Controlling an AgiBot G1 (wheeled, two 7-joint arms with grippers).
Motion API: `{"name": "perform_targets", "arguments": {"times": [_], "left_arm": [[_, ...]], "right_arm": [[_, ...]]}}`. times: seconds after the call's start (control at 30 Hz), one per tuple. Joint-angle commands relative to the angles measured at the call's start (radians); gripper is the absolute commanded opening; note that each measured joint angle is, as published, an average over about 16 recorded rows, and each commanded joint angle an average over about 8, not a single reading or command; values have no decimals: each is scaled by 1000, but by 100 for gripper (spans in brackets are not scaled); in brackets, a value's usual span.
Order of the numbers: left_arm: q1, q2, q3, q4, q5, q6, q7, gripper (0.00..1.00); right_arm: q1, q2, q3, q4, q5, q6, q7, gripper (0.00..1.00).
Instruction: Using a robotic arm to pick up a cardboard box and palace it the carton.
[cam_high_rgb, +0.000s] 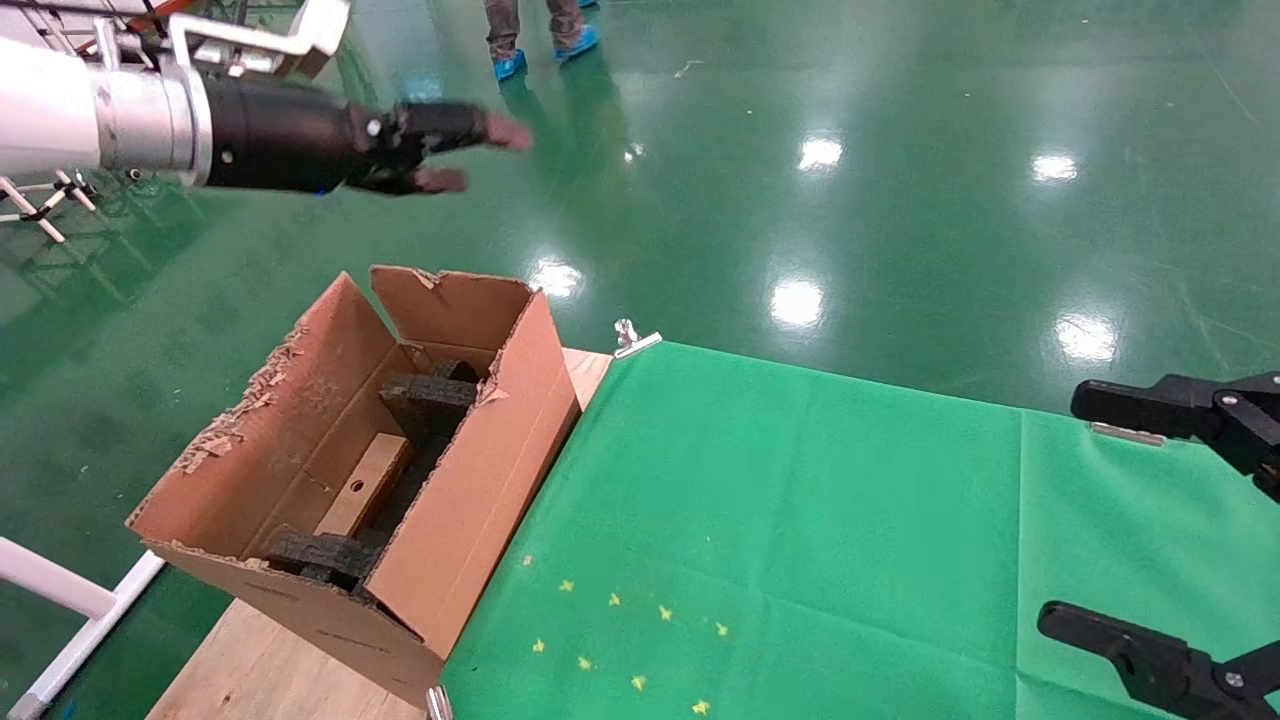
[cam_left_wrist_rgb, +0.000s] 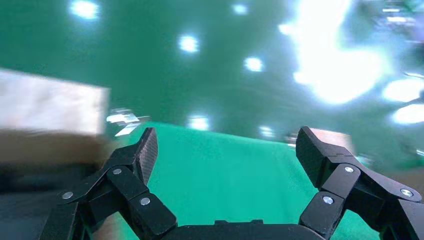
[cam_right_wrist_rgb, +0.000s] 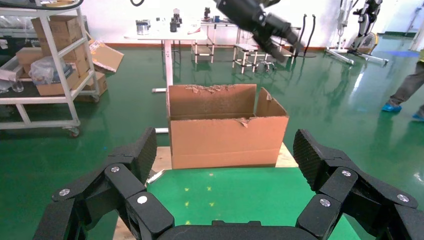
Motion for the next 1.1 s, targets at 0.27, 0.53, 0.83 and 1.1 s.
{"name": "perform_targets", "arguments": {"times": [0.27,0.53,0.83,1.1], "left_arm": [[15,-17,-41,-47,-40,38,4,100],[131,-39,-160,-169,-70,67,100,100],[284,-66,-313,-325,-106,103,225,100],[420,-90,-450,-464,-138,135,337,100]], "right_arm": [[0,0,0,0,0,0,0,100],[0,0,0,0,0,0,0,100],[0,0,0,0,0,0,0,100],[0,0,0,0,0,0,0,100]]}}
